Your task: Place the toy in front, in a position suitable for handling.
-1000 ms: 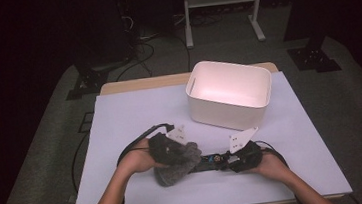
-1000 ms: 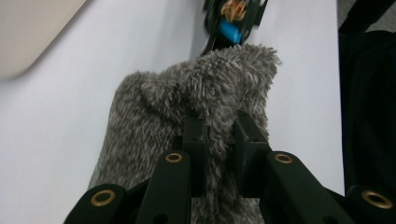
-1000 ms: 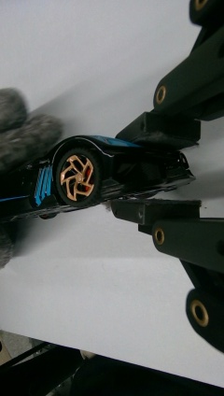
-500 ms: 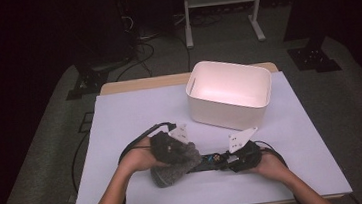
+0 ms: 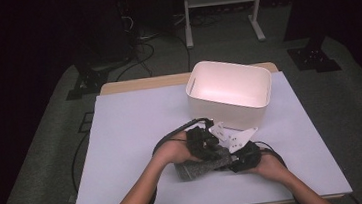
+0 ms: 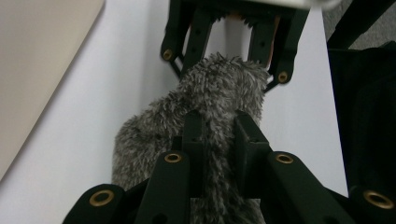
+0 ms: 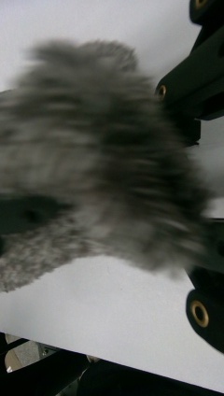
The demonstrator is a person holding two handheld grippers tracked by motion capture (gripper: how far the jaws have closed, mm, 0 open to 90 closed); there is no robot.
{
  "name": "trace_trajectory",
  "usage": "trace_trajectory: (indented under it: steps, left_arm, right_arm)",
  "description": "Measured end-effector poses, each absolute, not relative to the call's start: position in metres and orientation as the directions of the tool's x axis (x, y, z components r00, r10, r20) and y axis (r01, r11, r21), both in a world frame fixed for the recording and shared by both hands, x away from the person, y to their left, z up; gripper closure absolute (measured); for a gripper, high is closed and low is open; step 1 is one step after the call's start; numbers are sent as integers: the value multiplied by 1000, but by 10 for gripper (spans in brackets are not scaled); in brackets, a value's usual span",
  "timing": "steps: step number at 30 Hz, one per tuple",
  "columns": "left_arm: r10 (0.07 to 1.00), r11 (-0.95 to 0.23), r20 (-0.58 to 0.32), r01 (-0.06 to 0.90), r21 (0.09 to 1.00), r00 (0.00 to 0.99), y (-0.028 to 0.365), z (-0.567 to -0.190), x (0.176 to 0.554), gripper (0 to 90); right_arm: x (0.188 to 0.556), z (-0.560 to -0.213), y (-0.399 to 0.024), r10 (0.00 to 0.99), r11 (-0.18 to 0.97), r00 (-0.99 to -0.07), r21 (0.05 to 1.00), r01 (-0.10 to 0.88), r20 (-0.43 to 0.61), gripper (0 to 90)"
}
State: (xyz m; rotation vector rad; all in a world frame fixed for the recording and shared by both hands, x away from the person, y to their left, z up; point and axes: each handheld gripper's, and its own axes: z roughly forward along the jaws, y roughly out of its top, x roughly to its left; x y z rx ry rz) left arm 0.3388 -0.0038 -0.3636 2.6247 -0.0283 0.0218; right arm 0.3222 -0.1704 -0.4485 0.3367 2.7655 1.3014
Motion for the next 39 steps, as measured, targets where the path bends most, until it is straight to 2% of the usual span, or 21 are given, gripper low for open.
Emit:
trace_trajectory:
  steps: [7,16,17,19,21,25,28,31,33,39]
  left_arm:
    - [24,-875,39,2,484,999,18,-361,339,772]
    - [117,-870,38,84,486,992,81,-359,334,769]
    - [123,-868,34,90,489,992,85,-360,334,768]
    - [119,-863,16,95,496,993,87,-362,333,769]
    - [115,-864,22,89,495,993,85,-363,333,769]
    - [110,-862,24,83,500,994,78,-363,336,769]
    - [112,-855,11,91,511,994,75,-363,338,769]
    - [108,-848,12,86,523,994,73,-364,339,769]
    - [106,-848,14,83,523,994,73,-363,339,769]
    - [145,-823,15,112,557,989,97,-357,339,768]
  right_arm:
    - [322,-448,-170,227,623,-974,764,166,26,672]
    - [322,-446,-168,222,639,-975,753,160,19,666]
    - [322,-446,-168,223,637,-975,753,165,25,656]
    - [323,-445,-165,242,638,-970,751,168,12,552]
    - [325,-441,-162,236,640,-972,751,164,11,508]
    - [326,-430,-145,201,671,-979,734,111,-36,478]
    - [327,-425,-129,171,719,-983,691,74,-73,492]
    - [332,-425,-119,149,757,-987,649,72,-64,550]
    - [332,-426,-116,142,767,-988,638,69,-63,552]
    - [332,-422,-122,116,791,-991,610,50,-70,574]
